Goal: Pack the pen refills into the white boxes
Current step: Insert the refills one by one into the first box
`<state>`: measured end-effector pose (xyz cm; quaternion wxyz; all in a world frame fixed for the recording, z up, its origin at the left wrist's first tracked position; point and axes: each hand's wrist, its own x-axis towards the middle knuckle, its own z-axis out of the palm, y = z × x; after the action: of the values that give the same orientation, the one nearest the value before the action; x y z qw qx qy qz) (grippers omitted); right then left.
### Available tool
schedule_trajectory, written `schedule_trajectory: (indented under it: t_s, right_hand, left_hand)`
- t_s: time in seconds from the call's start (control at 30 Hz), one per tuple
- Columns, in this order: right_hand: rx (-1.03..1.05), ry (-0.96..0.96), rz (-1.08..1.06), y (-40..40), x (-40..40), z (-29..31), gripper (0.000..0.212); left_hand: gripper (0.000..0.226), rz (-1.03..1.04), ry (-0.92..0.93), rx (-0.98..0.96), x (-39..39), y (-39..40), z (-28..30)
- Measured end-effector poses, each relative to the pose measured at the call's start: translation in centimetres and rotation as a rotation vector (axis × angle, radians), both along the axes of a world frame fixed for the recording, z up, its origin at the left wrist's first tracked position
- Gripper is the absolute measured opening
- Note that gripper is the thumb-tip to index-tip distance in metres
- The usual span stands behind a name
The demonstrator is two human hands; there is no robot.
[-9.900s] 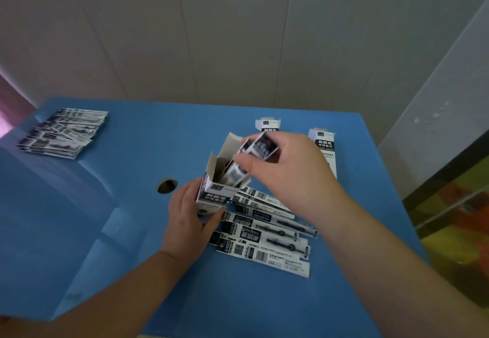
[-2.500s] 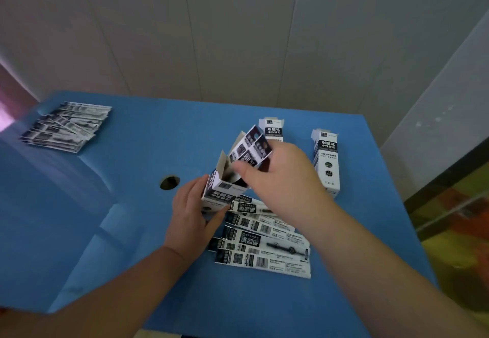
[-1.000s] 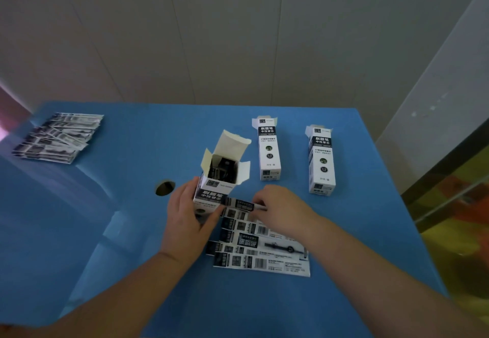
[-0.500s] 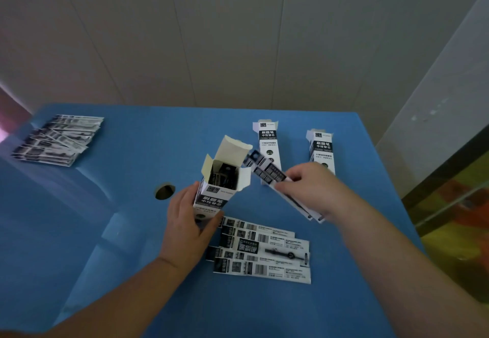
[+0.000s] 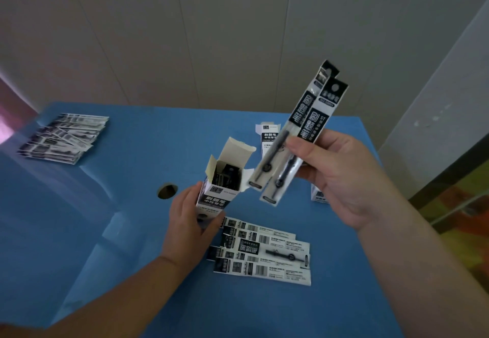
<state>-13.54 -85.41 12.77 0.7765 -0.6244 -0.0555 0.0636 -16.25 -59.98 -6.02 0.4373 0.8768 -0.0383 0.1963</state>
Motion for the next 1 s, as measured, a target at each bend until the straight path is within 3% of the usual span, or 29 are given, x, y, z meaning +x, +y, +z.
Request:
schedule_trajectory:
  t_s: [0.17, 0.37, 0.8, 0.93, 1.0]
  right_hand:
    - [-0.097, -0.159, -0.061, 1.4, 0.1, 0.5, 0.008]
    - [-0.219, -0.262, 0.010, 2.7, 1.2, 1.2, 0.013]
    - [-0.258, -0.144, 0.096, 3.1, 1.9, -0.5, 0.008]
    - [-0.406, -0.079, 0.209, 4.0, 1.4, -1.2, 0.004]
    - [-0.505, -0.043, 0.224, 4.4, 1.1, -1.5, 0.012]
  left_hand:
    - [0.079, -0.014, -0.063, 0.018, 0.0, 0.0, 0.0]
    - [0.078, -0.003, -0.052, 0.037, -0.1, -0.1, 0.0]
    - [0.074, 0.031, 0.013, 0.077, -0.1, -0.1, 0.1]
    - [0.076, 0.017, -0.004, 0.079, -0.1, -0.1, -0.1]
    - [0.077, 0.026, 0.014, 0.058, -0.1, 0.0, 0.0]
